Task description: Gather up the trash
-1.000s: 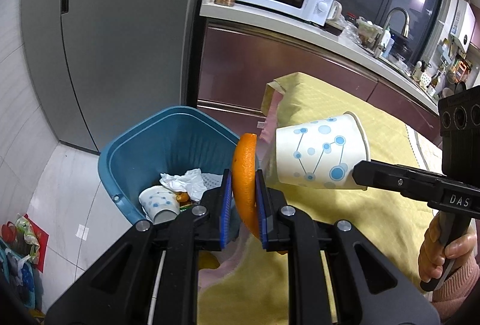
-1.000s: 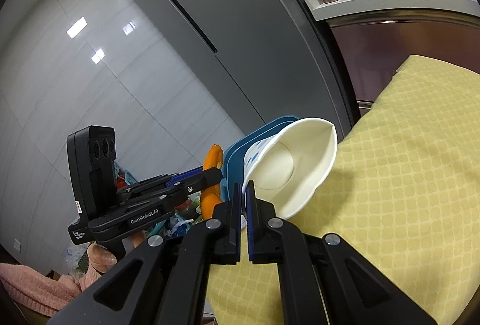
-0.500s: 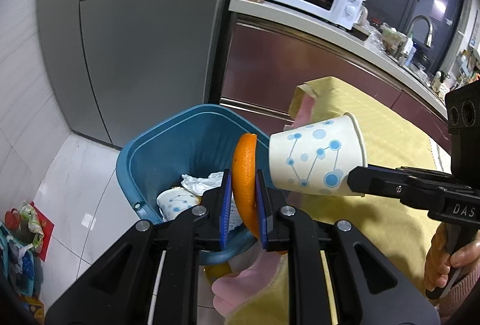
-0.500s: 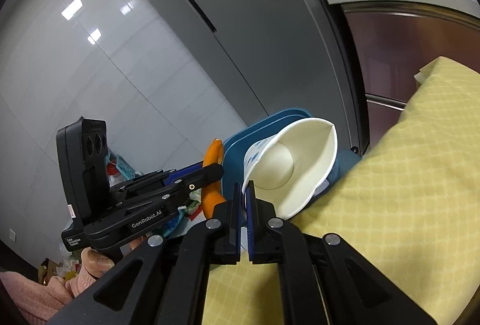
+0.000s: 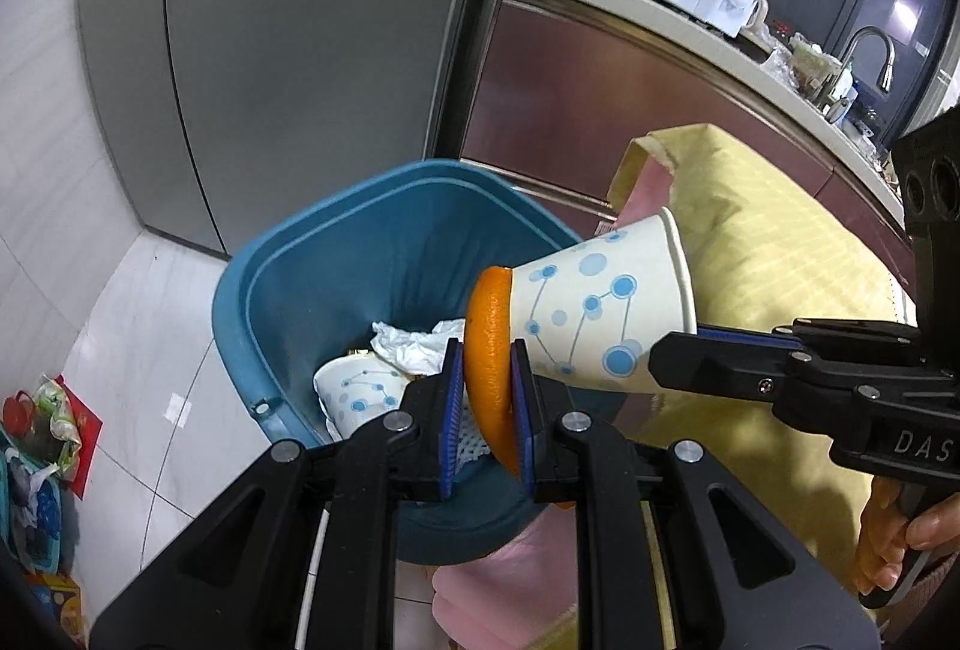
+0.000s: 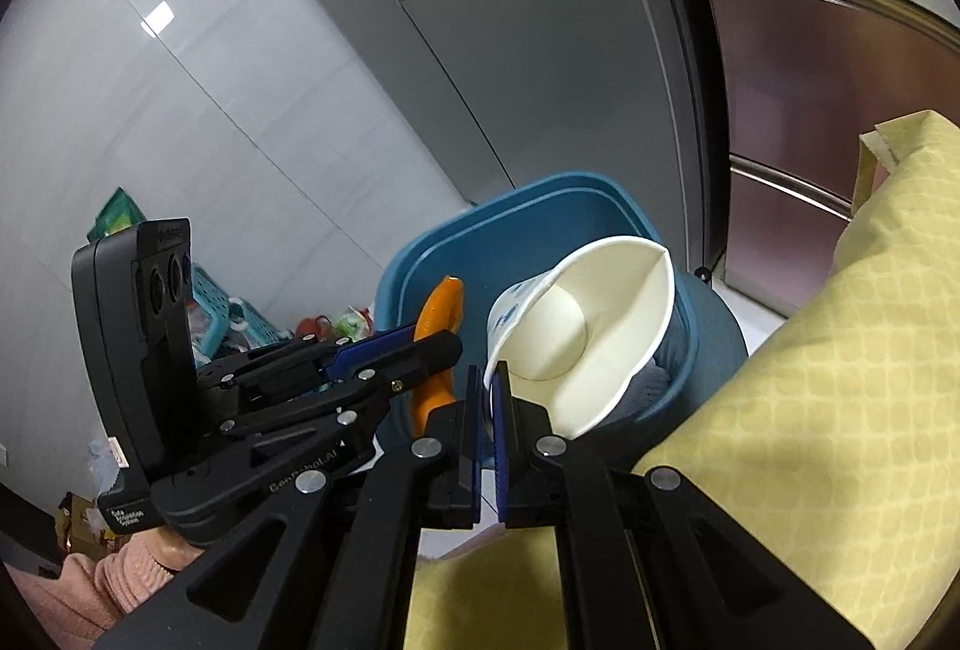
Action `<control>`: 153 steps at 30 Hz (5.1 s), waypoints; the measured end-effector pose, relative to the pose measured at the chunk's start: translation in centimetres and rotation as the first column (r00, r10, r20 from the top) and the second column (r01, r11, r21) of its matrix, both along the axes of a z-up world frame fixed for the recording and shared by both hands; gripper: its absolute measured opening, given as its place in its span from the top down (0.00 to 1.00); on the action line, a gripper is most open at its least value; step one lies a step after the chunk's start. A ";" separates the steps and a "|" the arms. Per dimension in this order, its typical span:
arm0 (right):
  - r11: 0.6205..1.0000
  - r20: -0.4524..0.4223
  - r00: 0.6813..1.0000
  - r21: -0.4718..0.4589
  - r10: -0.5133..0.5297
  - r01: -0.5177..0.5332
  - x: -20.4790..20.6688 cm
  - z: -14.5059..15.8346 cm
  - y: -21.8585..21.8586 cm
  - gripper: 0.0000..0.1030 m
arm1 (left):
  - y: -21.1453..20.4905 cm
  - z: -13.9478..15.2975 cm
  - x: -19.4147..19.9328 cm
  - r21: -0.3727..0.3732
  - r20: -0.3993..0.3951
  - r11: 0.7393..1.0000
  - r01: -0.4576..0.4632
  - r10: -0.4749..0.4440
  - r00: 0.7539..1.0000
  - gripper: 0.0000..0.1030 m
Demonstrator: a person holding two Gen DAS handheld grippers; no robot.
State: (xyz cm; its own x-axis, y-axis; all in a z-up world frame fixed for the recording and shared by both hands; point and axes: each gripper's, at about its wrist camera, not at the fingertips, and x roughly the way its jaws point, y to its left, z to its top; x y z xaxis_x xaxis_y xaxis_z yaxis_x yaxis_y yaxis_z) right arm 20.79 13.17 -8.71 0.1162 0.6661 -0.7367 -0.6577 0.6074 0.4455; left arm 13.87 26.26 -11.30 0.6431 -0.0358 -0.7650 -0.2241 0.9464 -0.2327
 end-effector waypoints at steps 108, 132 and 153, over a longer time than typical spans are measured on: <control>0.696 0.624 0.435 0.256 -0.649 0.671 -20.3 6.7 -29.0 0.07 | -22.7 9.2 -14.1 0.281 0.547 0.953 0.110 -0.254 0.798 0.06; 0.687 0.618 0.427 0.267 -0.661 0.676 -20.4 7.0 -28.7 0.07 | -22.3 9.8 -13.8 0.291 0.557 0.952 0.097 -0.251 0.792 0.06; 0.670 0.619 0.405 0.280 -0.673 0.688 -20.9 6.9 -28.3 0.07 | -22.0 9.6 -13.2 0.326 0.574 0.943 0.066 -0.253 0.779 0.06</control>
State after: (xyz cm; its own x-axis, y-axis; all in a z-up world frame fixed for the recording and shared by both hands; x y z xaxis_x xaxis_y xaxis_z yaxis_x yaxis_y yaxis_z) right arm -0.09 -15.11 -1.82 0.9492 0.1379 -0.2829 -0.1169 0.9891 0.0901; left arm 0.72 4.26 -1.68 0.9757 -0.0317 -0.2170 0.0335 0.9994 0.0046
